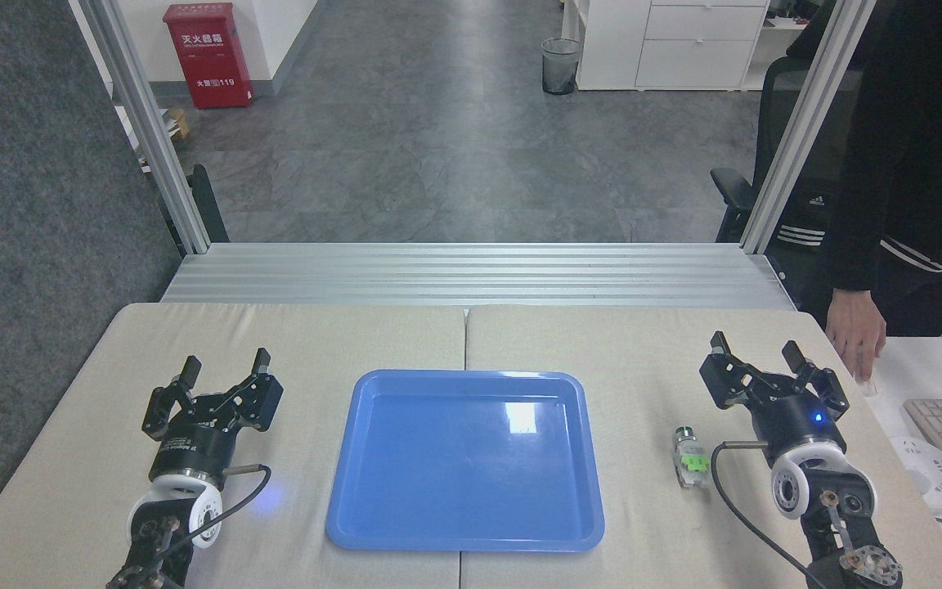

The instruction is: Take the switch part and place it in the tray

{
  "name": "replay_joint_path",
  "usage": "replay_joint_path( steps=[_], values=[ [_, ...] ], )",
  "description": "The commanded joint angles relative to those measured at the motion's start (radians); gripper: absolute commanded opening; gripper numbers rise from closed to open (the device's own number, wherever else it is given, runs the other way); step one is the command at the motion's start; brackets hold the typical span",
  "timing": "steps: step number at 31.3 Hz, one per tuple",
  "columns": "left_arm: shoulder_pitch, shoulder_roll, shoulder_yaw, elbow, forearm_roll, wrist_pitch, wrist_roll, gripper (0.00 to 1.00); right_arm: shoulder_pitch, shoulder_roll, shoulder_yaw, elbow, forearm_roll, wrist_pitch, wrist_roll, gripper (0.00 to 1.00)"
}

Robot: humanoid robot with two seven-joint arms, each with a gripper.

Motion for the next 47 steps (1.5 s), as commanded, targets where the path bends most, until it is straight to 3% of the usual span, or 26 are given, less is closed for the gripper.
replay_joint_path(
  steps=[1, 47],
  values=[
    [0.002, -0.003, 0.0, -0.002, 0.001, -0.001, -0.005, 1.0, 0.0, 0.003, 0.001, 0.0, 0.0, 0.0, 0.001, 0.96],
    [-0.002, -0.003, -0.002, 0.008, 0.001, -0.001, -0.003, 1.0, 0.015, 0.003, 0.002, 0.0, 0.008, 0.003, 0.007, 0.96]
  ],
)
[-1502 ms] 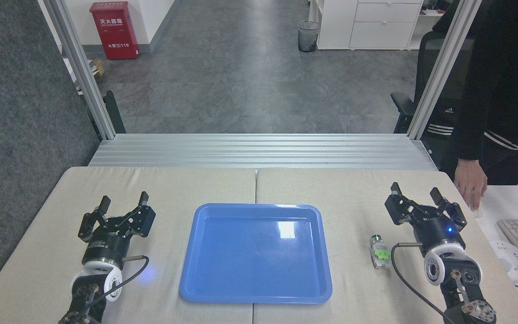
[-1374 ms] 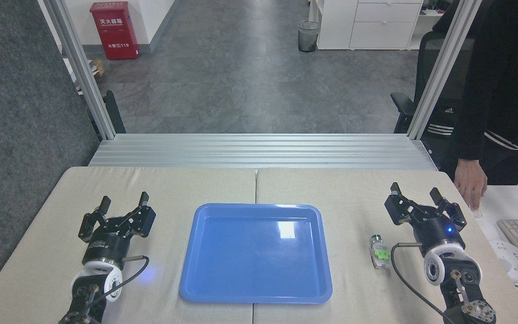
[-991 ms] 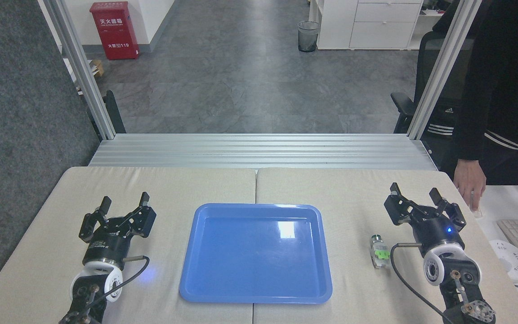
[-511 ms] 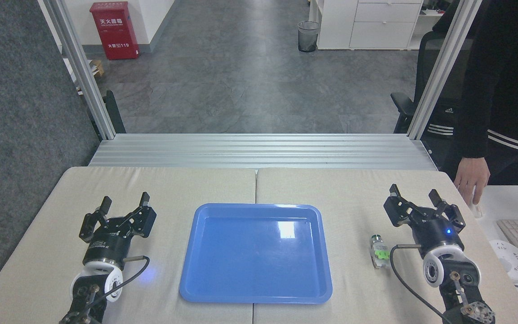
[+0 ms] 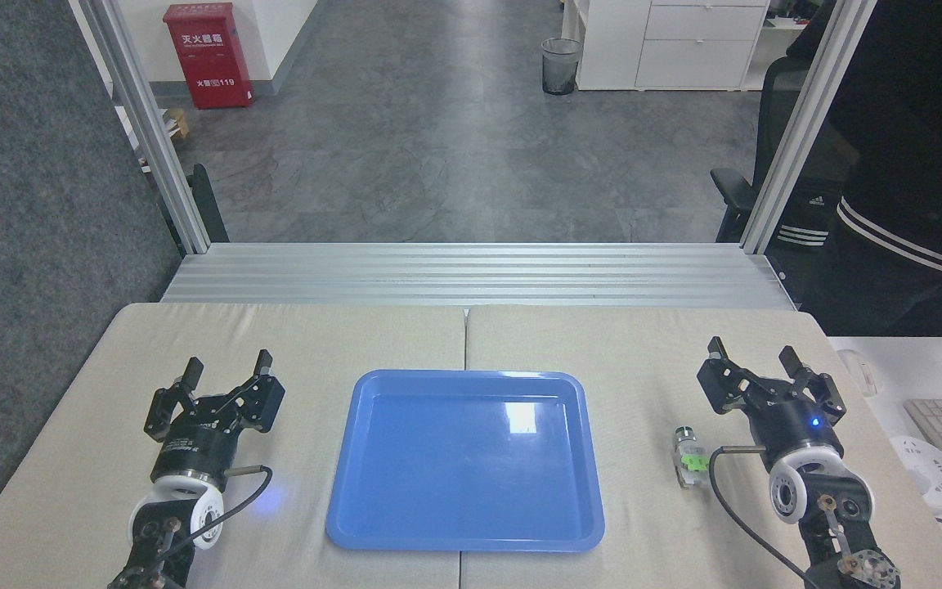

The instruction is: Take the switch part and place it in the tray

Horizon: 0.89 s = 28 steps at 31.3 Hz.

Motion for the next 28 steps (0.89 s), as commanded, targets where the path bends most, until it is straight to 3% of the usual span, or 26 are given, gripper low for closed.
replay_joint_path(
  steps=[1, 9, 14, 19, 28],
  values=[
    [-0.003, 0.0, -0.001, 0.006, 0.0, -0.001, 0.0, 1.0, 0.006, 0.0, 0.0, 0.0, 0.005, 0.005, 0.002, 0.96],
    [-0.003, 0.003, -0.001, 0.006, 0.0, -0.001, 0.0, 1.0, 0.01, 0.0, 0.005, 0.0, 0.005, 0.005, 0.007, 0.95],
    [-0.003, 0.001, -0.001, 0.006, 0.0, -0.001, 0.001, 1.0, 0.05, 0.036, 0.055, -0.012, 0.008, 0.008, 0.014, 0.95],
    [-0.002, 0.0, -0.001, 0.006, 0.0, -0.001, 0.001, 1.0, 0.095, 0.027, 0.08, -0.02, 0.054, 0.015, 0.116, 0.95],
    [-0.002, 0.001, 0.001, 0.008, 0.0, -0.001, 0.001, 1.0, 0.122, 0.039, 0.098, 0.008, 0.08, 0.014, 0.132, 0.95]
  ],
)
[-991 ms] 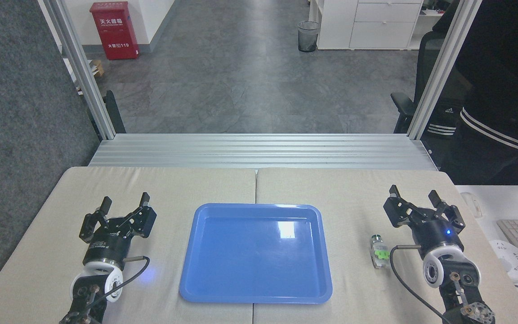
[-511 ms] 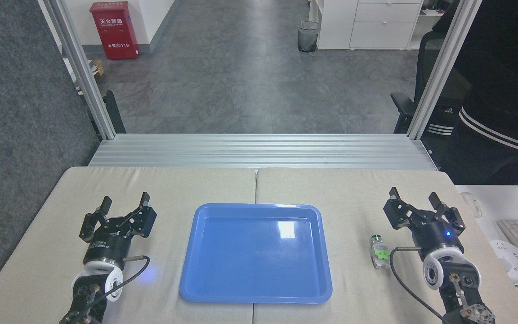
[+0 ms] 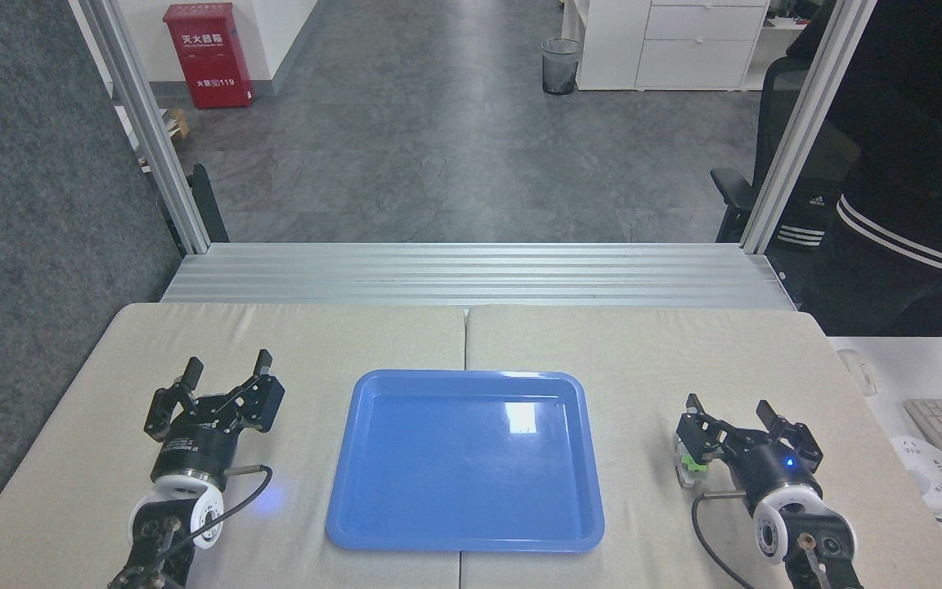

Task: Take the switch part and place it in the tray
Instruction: 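Lower the right gripper onto the green switch part and close it, then lift the switch part and carry it with the right gripper over the tray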

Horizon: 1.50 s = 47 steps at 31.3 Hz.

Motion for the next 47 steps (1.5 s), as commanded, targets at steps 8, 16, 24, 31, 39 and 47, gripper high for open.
replay_joint_path(
  steps=[8, 16, 24, 31, 39, 47],
  values=[
    [0.002, 0.001, 0.001, 0.002, 0.0, 0.0, 0.0, 1.0, 0.052, 0.021, 0.116, 0.014, 0.047, 0.001, 0.045, 0.87],
    [0.002, 0.001, 0.001, 0.002, 0.0, 0.0, 0.002, 1.0, 0.049, 0.026, 0.131, 0.057, 0.058, 0.001, 0.065, 0.82],
    [0.004, 0.001, 0.001, 0.002, 0.0, 0.0, 0.002, 1.0, 0.046, 0.04, 0.136, 0.079, 0.06, 0.002, 0.067, 0.82],
    [0.004, 0.001, 0.001, 0.004, 0.0, 0.0, 0.002, 1.0, 0.048, 0.034, 0.133, 0.08, 0.078, 0.008, 0.067, 0.59],
    [0.004, 0.001, 0.001, 0.004, 0.0, 0.0, 0.002, 1.0, 0.041, 0.037, 0.13, 0.08, 0.078, 0.01, 0.067, 0.27],
    [0.004, 0.001, 0.001, 0.007, 0.0, 0.0, 0.002, 1.0, 0.035, 0.026, 0.093, 0.062, 0.063, 0.027, 0.067, 0.0]
  ],
)
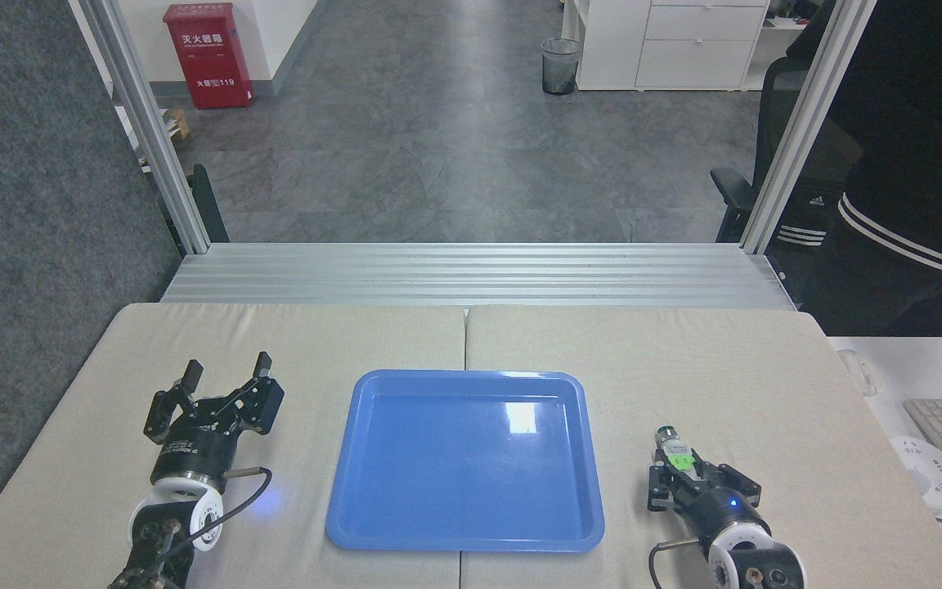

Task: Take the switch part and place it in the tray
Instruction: 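Lift the switch part and carry it with the right gripper over the tray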

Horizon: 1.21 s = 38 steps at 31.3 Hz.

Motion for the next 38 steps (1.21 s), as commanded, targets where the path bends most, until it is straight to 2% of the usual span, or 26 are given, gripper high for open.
replay_joint_path(
  steps=[1, 8, 13, 16, 22, 28, 30, 38],
  values=[
    [0.0, 0.0, 0.0, 0.004, 0.0, 0.0, 0.002, 1.0, -0.007, -0.006, -0.042, -0.014, -0.012, 0.004, 0.0, 0.0],
    [-0.001, 0.0, 0.0, 0.005, 0.0, 0.0, 0.002, 1.0, -0.099, -0.016, -0.085, -0.1, -0.012, 0.011, 0.0, 0.0],
    [-0.001, 0.0, 0.0, 0.005, 0.0, 0.0, 0.002, 1.0, -0.128, 0.005, -0.03, -0.168, 0.005, 0.039, 0.006, 0.0],
    [-0.001, -0.001, 0.0, 0.005, 0.0, 0.0, 0.002, 1.0, -0.127, 0.045, 0.07, -0.212, 0.039, 0.094, 0.016, 0.0],
    [-0.001, -0.001, 0.0, 0.005, 0.0, 0.0, 0.002, 1.0, -0.099, 0.171, 0.26, -0.295, 0.1, 0.123, 0.016, 0.0],
    [-0.001, 0.0, 0.0, 0.005, 0.0, 0.0, 0.0, 1.0, -0.084, 0.237, 0.36, -0.291, 0.154, 0.126, 0.033, 0.0],
    [0.0, 0.0, 0.0, 0.005, 0.0, 0.0, 0.0, 1.0, -0.079, 0.24, 0.398, -0.274, 0.161, 0.126, 0.036, 0.0],
    [0.0, -0.001, 0.0, 0.007, 0.0, 0.0, 0.002, 1.0, -0.066, 0.24, 0.432, -0.088, 0.171, 0.154, 0.133, 0.0]
  ],
)
